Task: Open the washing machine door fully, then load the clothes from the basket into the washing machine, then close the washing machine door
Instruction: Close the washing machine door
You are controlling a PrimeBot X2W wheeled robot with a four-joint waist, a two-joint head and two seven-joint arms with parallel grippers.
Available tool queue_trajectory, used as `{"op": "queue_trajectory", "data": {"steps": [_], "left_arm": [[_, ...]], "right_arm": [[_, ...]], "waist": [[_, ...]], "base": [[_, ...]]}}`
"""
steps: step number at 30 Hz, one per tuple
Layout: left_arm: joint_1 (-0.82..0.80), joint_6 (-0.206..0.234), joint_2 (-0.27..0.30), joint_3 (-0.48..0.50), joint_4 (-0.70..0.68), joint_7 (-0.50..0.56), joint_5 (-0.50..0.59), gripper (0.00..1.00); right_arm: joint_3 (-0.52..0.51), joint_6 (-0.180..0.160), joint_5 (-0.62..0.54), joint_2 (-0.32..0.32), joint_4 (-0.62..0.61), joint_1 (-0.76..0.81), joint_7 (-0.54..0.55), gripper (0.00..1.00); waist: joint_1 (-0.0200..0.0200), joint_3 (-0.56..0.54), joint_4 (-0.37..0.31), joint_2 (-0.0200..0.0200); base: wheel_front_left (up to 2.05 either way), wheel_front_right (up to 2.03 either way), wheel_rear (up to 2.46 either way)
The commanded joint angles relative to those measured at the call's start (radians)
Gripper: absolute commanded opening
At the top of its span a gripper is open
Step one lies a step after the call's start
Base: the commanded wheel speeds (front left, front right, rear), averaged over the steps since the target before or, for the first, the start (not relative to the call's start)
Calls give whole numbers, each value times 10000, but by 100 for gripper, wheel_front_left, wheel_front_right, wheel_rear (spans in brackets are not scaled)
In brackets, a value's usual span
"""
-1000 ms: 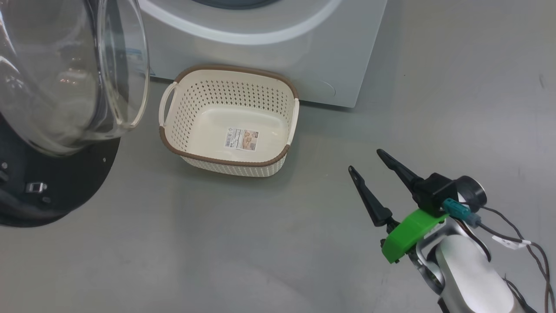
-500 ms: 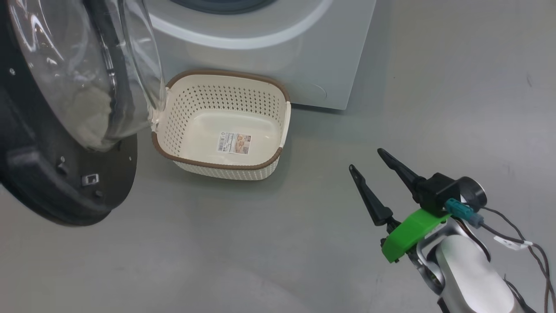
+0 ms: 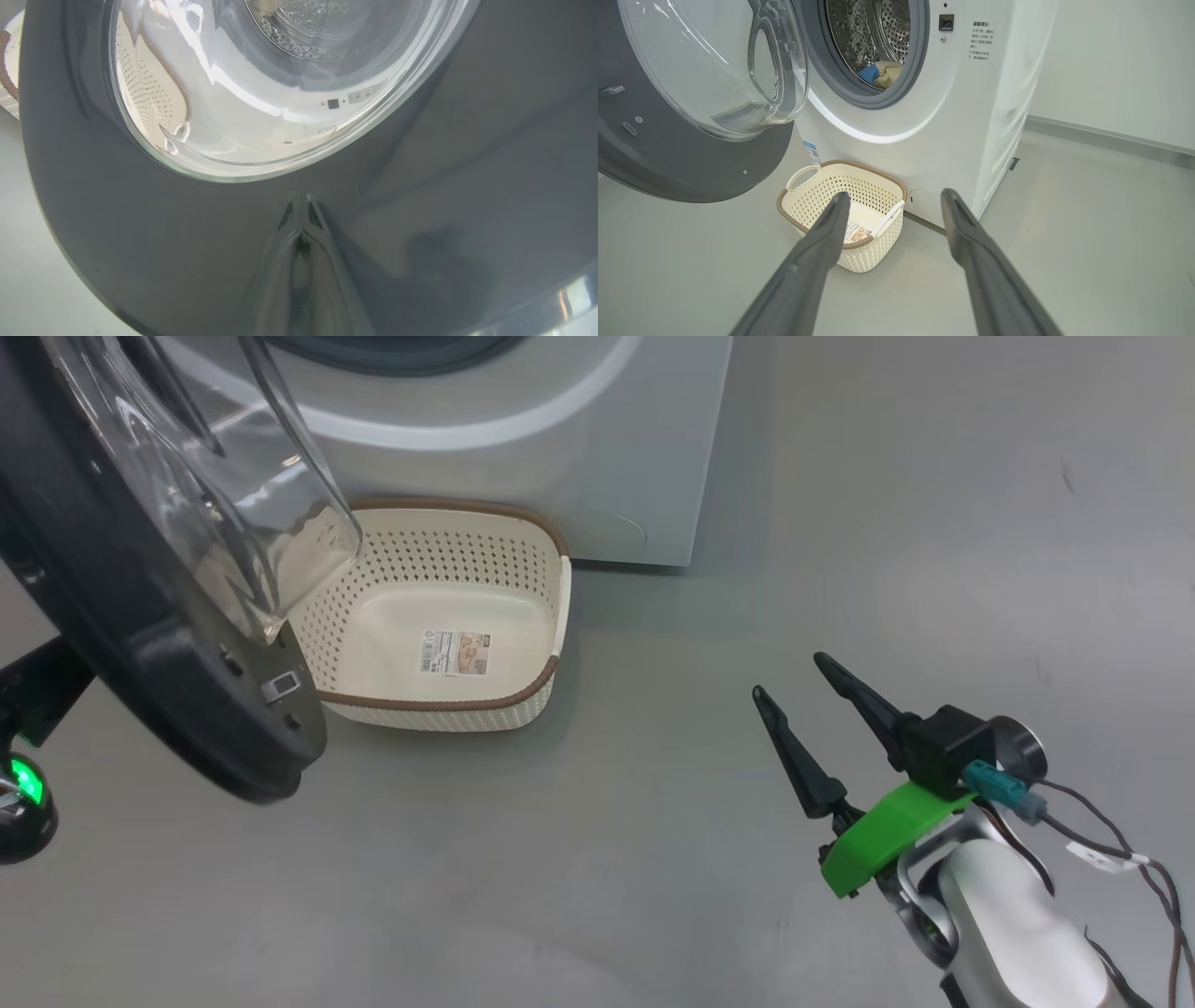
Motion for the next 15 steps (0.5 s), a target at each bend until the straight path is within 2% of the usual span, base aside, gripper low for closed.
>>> {"op": "queue_trajectory", "data": {"steps": [1,15], "left_arm": [[-279,32,299,195,-487,13,-76,0],[-347,98,-314,-206,-719,-253,126,0]], "right_arm": [[114,-30,107,62,-331,-162,-135,100],[66,-30,258,62,-537,-126,-138,100]], "waist": [[0,45,-200,0],[0,150,-1289,0]], "base": [[0,0,0],[0,0,0]]}}
